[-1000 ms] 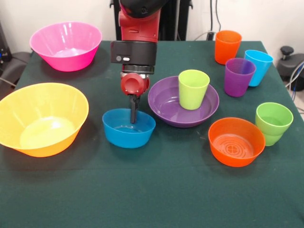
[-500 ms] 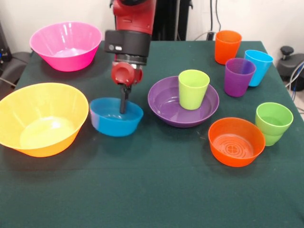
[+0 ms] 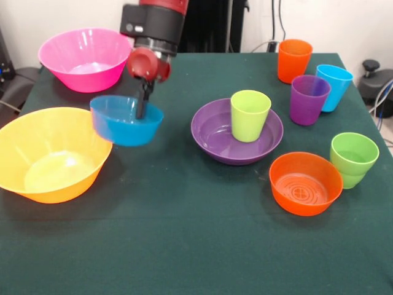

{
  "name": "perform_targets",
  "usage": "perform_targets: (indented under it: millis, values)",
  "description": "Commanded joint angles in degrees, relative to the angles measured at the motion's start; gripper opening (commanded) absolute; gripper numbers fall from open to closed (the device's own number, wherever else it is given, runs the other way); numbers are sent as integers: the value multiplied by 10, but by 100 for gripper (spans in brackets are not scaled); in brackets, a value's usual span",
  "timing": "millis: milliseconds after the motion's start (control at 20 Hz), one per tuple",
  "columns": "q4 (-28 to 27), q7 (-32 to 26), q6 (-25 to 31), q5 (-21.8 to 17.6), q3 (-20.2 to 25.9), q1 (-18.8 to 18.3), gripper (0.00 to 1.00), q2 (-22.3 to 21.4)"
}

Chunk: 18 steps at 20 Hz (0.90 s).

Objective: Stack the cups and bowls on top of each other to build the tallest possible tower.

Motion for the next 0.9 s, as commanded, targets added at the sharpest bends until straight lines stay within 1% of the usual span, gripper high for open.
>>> perform_targets:
  millis: [50, 100, 150, 200, 250, 300, 350, 400, 550, 600, 650, 800, 900]
  values:
    - [21, 41, -32, -93, 44, 9, 0, -67]
    - [24, 81, -31, -128, 43, 20, 0, -84]
    - [24, 109, -27, -150, 44, 26, 0, -95]
    - [23, 164, -23, -188, 42, 38, 0, -111]
    - [22, 191, -19, -210, 44, 45, 0, -120]
    - [18, 239, -17, -240, 40, 57, 0, -128]
    - [17, 261, -16, -257, 39, 63, 0, -133]
    - [14, 301, -20, -281, 36, 72, 0, -140]
    - [11, 374, -38, -326, 29, 89, 0, -158]
    - [11, 408, -49, -344, 23, 99, 0, -163]
    - [11, 426, -52, -354, 20, 105, 0, -167]
    - [8, 512, -68, -391, 3, 130, 0, -173]
    - [9, 557, -78, -408, -2, 143, 0, -178]
